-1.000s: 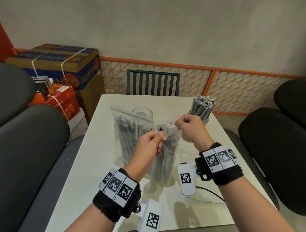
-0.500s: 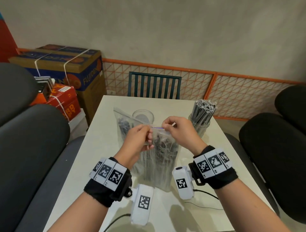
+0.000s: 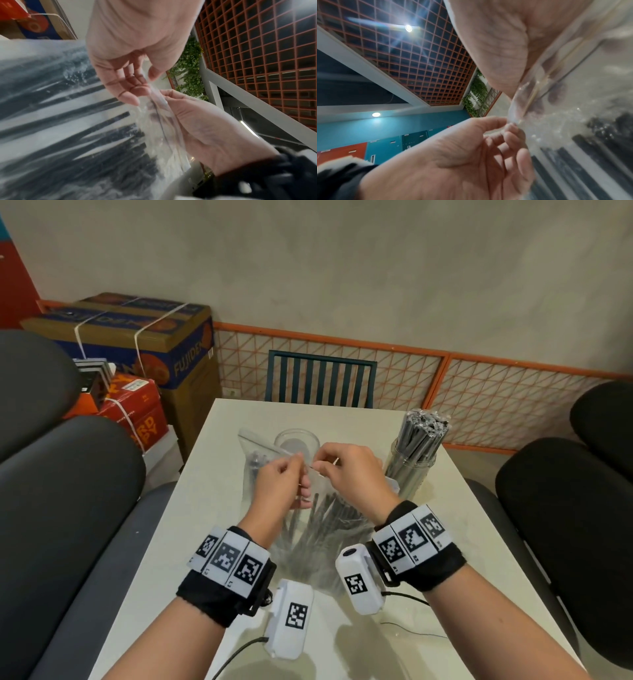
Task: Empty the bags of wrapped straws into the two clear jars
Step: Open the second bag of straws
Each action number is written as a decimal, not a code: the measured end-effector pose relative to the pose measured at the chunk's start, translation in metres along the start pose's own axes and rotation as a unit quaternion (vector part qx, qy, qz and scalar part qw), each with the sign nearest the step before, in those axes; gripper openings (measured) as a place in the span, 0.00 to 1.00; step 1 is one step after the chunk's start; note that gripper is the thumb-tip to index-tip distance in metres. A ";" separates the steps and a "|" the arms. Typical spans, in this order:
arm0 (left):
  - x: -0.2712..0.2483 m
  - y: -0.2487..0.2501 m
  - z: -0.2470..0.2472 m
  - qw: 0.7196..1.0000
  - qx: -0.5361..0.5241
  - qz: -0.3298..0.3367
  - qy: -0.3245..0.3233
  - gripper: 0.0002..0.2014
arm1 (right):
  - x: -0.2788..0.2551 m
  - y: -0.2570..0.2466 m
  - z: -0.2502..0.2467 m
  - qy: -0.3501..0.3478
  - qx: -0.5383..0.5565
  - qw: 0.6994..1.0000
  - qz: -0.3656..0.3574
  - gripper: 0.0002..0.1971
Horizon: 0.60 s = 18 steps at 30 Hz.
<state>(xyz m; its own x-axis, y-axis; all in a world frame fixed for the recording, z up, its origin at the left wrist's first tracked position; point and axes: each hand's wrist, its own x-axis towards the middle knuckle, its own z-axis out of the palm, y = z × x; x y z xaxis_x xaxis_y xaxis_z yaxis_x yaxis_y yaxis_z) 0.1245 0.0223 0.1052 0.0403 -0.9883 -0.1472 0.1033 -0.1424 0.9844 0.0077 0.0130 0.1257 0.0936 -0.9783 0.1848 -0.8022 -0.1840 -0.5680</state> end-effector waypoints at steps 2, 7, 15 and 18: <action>0.003 0.001 -0.003 1.000 0.001 0.004 0.011 0.13 | 0.002 0.001 0.003 0.006 0.006 1.000 0.000 0.05; -0.007 -0.009 0.002 0.999 -0.032 0.016 0.013 0.13 | 0.020 0.014 -0.002 0.059 0.033 0.993 0.096 0.10; -0.015 -0.019 0.006 1.000 -0.026 0.009 0.004 0.13 | 0.011 0.002 0.008 -0.051 0.037 0.998 0.015 0.08; -0.003 -0.011 -0.005 0.997 -0.006 0.020 0.069 0.15 | 0.009 -0.002 0.008 -0.052 0.033 0.998 0.012 0.11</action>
<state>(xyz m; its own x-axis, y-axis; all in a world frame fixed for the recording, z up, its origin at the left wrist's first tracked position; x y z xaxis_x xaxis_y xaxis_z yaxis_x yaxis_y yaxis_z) 0.1282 0.0274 0.0941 0.1814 -0.9760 -0.1206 0.1109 -0.1016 0.9886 0.0146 0.0034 0.1224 0.1386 -0.9864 0.0886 -0.7647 -0.1635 -0.6233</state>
